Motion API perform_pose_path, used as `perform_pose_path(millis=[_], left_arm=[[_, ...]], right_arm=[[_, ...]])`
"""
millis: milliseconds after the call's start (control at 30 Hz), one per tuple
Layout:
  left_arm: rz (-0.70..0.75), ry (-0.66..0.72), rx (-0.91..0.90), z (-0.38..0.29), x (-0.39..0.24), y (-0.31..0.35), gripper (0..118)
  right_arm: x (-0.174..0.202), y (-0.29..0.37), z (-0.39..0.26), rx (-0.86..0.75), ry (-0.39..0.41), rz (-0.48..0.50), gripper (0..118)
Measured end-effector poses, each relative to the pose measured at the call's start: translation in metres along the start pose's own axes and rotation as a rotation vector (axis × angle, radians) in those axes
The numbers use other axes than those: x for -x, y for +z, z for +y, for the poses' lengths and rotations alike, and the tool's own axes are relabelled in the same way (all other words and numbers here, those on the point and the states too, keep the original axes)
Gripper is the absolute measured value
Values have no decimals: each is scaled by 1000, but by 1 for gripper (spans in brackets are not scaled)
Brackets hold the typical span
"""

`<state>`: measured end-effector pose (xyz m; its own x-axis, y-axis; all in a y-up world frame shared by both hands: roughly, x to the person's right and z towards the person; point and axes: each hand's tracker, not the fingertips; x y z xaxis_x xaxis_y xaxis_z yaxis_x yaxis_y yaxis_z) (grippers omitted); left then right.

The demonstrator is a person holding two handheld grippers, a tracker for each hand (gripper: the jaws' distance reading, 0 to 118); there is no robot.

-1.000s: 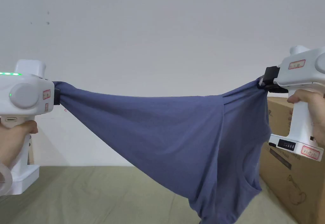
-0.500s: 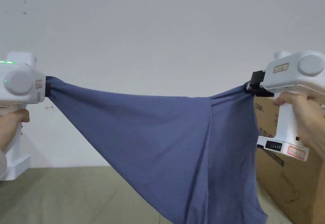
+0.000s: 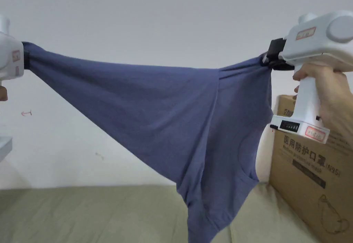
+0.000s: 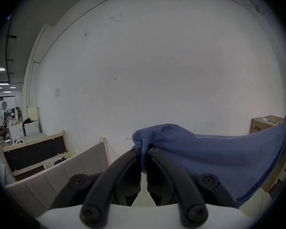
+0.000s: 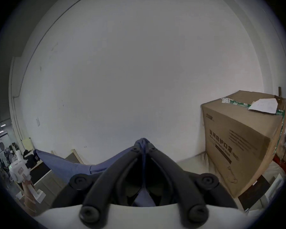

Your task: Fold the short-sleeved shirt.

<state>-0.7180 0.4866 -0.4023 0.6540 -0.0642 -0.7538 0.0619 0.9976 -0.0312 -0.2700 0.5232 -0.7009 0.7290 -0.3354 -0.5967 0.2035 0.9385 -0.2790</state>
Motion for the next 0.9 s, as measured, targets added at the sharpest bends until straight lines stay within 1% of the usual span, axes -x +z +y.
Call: perform_pose_path(millis=[33,100,133,167,200,233,367,467,500,533,567,600,633,667,733,800,900], left_arm=[[0,-2,10,-14,0,-10,3],[2,8,43,-46,-1,-24,3],[-15,13,81,-67,-2,-30,3],[-21,31,122,-91,-5,-35,3],[-26,28,160,-113,-8,-40,3],[-23,15,216,-139,-12,-45,3],[-50,-62,419,-244,-32,-51,3],[-81,-72,582,-322,-41,-46,3],[-86,-63,627,-348,-42,-41,3],[-95,-60,679,-369,-42,-36,3],[-106,-57,704,-387,-41,-28,3],[-115,-64,742,-398,-39,-22,3],[-112,-78,767,-408,-38,-14,3],[-122,-81,747,-415,-33,-4,3],[-125,-75,755,-422,-20,19,3],[-163,-33,786,-423,-6,39,3],[-193,-42,791,-418,15,79,3]], right_arm=[[0,-4,-9,10,6,0,1],[-5,-12,-31,39,58,4,1],[-10,-19,-47,63,63,-13,1],[-18,-26,-65,103,52,-20,1],[-27,-35,-83,142,25,-13,1],[-38,-44,-105,197,7,-31,1],[-73,-72,-201,378,4,-109,1],[-101,-83,-277,513,-29,-154,1],[-110,-82,-305,546,-43,-184,1],[-120,-82,-329,608,-57,-201,1],[-129,-77,-351,636,-75,-210,1],[-136,-73,-368,678,-90,-221,1],[-150,-69,-383,720,-80,-207,1],[-155,-59,-396,714,-70,-215,1],[-162,-39,-414,754,-60,-212,1],[-165,-11,-427,792,-75,-207,1],[-168,28,-442,827,-98,-194,1]])
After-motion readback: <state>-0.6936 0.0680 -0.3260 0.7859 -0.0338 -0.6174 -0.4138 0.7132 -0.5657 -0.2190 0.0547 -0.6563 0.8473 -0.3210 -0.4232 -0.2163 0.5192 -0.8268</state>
